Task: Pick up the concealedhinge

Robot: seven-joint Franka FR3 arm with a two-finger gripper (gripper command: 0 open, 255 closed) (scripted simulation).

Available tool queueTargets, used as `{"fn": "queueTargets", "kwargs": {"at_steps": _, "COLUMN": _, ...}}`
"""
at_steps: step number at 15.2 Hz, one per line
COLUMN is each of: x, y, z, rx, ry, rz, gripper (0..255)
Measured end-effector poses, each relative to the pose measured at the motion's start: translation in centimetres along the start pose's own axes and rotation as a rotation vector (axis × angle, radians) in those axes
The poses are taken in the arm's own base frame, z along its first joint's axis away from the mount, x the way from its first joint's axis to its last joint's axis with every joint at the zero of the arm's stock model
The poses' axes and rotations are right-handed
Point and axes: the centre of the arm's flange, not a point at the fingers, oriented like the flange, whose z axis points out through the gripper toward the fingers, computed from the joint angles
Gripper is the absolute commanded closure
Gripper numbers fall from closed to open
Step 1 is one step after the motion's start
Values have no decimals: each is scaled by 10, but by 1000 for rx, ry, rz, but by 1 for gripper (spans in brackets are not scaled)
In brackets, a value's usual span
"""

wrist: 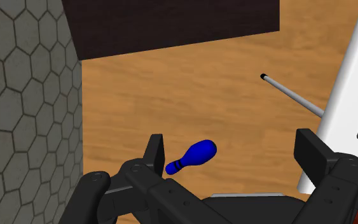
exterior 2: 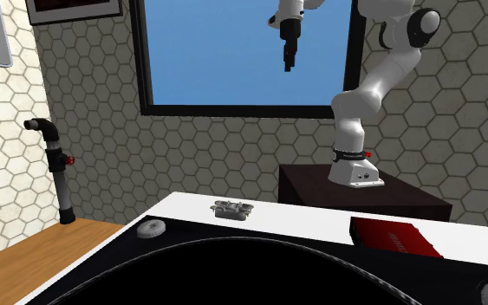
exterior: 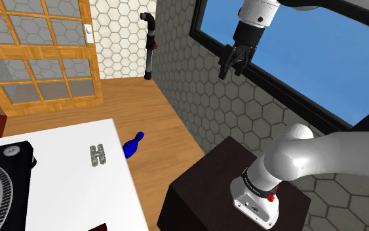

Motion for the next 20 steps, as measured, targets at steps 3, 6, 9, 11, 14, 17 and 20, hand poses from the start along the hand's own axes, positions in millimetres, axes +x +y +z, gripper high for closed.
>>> {"fn": "queueTargets", "kwargs": {"at_steps": 3, "x": 5, "y": -12, "z": 10, "rx": -1, "ry": -1, "rz": 2, "gripper": 0}}
{"fn": "queueTargets", "kwargs": {"at_steps": 6, "x": 16, "y": -38, "z": 32, "rx": -4, "ry": -1, "rz": 7, "gripper": 0}}
{"fn": "queueTargets", "kwargs": {"at_steps": 9, "x": 32, "y": -68, "z": 54, "rx": -7, "ry": -2, "rz": 12, "gripper": 0}}
{"fn": "queueTargets", "kwargs": {"at_steps": 11, "x": 38, "y": -85, "z": 72, "rx": -9, "ry": -2, "rz": 17, "gripper": 0}}
{"fn": "queueTargets", "kwargs": {"at_steps": 14, "x": 53, "y": -115, "z": 99, "rx": -12, "ry": -3, "rz": 23, "gripper": 0}}
{"fn": "queueTargets", "kwargs": {"at_steps": 17, "x": 66, "y": -143, "z": 123, "rx": -16, "ry": -4, "rz": 29, "gripper": 0}}
{"fn": "queueTargets", "kwargs": {"at_steps": 20, "x": 79, "y": -170, "z": 148, "rx": -19, "ry": -4, "rz": 35, "gripper": 0}}
